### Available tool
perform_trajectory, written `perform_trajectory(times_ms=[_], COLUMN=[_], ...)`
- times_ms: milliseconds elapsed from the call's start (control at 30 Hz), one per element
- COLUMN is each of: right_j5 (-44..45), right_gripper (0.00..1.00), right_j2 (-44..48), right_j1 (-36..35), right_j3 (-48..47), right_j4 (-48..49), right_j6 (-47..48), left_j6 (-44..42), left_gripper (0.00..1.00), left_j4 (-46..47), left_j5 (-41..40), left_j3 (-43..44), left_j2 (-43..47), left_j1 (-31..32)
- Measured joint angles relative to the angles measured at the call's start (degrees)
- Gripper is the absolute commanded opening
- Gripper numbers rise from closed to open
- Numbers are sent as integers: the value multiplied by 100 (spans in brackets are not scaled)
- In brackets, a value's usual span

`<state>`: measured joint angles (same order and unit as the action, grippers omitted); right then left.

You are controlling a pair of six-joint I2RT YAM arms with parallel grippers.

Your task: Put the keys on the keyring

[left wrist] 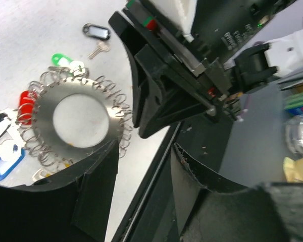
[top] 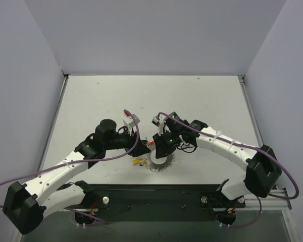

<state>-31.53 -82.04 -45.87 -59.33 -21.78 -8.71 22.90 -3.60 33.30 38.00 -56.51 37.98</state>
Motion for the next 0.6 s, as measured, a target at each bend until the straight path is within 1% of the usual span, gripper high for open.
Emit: perform_trajectory(times_ms=[100,167,300,367,433,500,600], right_j5=[70,195,614,852,1113,1346,1735], right_gripper=[30,32,35,36,38,42,44], right_j2=[2,2,0,-13,-59,-140,-317], right_j1=[13,-31,-413,-675,-935,-1134,-1405], right_j3=[129,271,461,544,629,658,658], right_j4=[35,57,129,269,437,533,715], right_j6=[-116,-223,-452,-581,-721,-815,-935], left_j6=[-125,-138,-20,111,293,428,638], left_gripper=[54,56,60,62,65,68,69], left_j4=[-310,-538,-931,-1054,-1134,-1134,-1132], left_j5=[-490,-859,-1661,-1886,-2037,-2076,-2090], left_j3=[136,157,157,157,151,101,-96], left_j2=[-151,-203,-195,-162,-98,-46,39], left_j1=[332,503,468,306,-24,-356,-833])
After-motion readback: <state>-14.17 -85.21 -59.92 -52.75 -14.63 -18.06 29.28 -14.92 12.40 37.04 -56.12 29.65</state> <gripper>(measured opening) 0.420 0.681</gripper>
